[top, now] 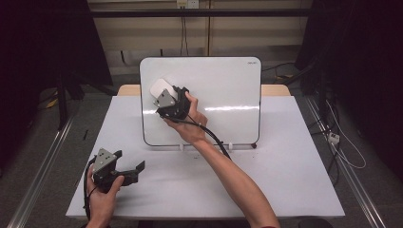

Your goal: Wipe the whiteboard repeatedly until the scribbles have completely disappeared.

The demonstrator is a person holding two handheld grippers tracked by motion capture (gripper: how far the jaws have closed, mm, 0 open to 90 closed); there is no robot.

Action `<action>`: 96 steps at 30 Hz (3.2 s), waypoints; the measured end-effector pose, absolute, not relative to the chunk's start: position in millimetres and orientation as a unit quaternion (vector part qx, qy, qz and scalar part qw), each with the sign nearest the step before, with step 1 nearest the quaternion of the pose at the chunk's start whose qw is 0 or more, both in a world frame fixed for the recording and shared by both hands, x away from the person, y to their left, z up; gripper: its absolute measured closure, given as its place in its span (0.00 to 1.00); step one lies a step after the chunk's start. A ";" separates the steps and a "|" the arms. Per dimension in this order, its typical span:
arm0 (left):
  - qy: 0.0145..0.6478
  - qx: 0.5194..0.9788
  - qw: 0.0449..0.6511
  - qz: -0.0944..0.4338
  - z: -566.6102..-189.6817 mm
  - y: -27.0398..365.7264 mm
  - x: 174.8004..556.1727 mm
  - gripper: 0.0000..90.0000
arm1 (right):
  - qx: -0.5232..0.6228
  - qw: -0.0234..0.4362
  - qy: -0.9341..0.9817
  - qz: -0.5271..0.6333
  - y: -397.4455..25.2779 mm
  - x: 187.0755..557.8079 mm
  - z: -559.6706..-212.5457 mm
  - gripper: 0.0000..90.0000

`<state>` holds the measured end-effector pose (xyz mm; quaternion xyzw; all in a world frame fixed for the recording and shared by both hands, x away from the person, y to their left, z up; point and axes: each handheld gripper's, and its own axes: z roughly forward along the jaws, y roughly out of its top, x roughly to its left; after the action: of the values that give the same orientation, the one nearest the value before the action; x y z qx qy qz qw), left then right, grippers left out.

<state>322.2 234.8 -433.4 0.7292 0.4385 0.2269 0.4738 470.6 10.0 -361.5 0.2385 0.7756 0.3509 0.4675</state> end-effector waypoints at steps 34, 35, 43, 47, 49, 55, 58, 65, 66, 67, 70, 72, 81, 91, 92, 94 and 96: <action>0.438 0.731 0.472 0.227 -432.8 234.0 321.7 0.05 | 0.404 0.484 0.690 0.356 -92.5 491.5 -323.2 0.35; 0.437 0.731 0.472 0.226 -432.7 233.8 321.6 0.05 | 0.402 0.484 0.690 0.357 -90.6 491.7 -324.3 0.35; 0.435 0.733 0.473 0.222 -433.6 232.1 323.9 0.05 | 0.345 0.477 0.727 0.353 -51.6 480.8 -341.6 0.35; 0.435 0.732 0.475 0.224 -433.9 231.4 324.2 0.05 | 0.307 0.472 0.748 0.351 -21.4 473.1 -352.3 0.35; 0.434 0.732 0.475 0.225 -433.7 231.9 324.1 0.05 | 0.300 0.473 0.750 0.352 -10.4 472.0 -355.5 0.35; 0.434 0.732 0.475 0.224 -434.1 233.0 323.3 0.05 | 0.308 0.475 0.743 0.358 6.5 475.3 -354.2 0.35; 0.434 0.732 0.475 0.224 -433.7 232.8 323.5 0.05 | 0.307 0.473 0.744 0.359 7.9 476.8 -354.2 0.35; 0.435 0.732 0.475 0.223 -434.1 230.7 324.5 0.05 | 0.287 0.475 0.752 0.356 15.5 469.3 -359.3 0.35; 0.435 0.733 0.474 0.223 -434.2 230.8 324.6 0.05 | 0.285 0.476 0.752 0.355 17.5 468.7 -360.4 0.35; 0.435 0.733 0.473 0.222 -434.3 231.0 324.5 0.05 | 0.287 0.476 0.751 0.355 18.2 469.1 -360.6 0.35; 0.434 0.731 0.476 0.223 -434.1 231.9 323.6 0.05 | 0.290 0.472 0.752 0.358 17.4 472.8 -358.9 0.35; 0.436 0.731 0.475 0.224 -434.2 233.3 323.7 0.05 | 0.290 0.473 0.750 0.360 16.4 474.3 -354.5 0.35; 0.437 0.730 0.475 0.223 -433.2 235.8 321.8 0.05 | 0.323 0.476 0.734 0.361 -3.0 490.1 -334.3 0.35; 0.438 0.732 0.472 0.225 -433.5 234.8 321.5 0.05 | 0.383 0.481 0.704 0.355 -69.7 491.0 -327.0 0.35; 0.438 0.731 0.473 0.225 -433.9 234.5 321.7 0.05 | 0.391 0.478 0.701 0.356 -77.8 490.9 -326.5 0.35; 0.437 0.731 0.472 0.227 -433.9 234.8 321.8 0.05 | 0.398 0.484 0.696 0.350 -92.8 489.3 -326.1 0.35; 0.437 0.733 0.468 0.227 -433.9 235.7 322.3 0.05 | 0.408 0.485 0.691 0.348 -108.8 487.3 -326.2 0.35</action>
<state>322.3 235.7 -433.9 0.7334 0.4369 0.2273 0.4685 487.3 -108.8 -326.2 0.4077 0.6912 0.3476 0.4849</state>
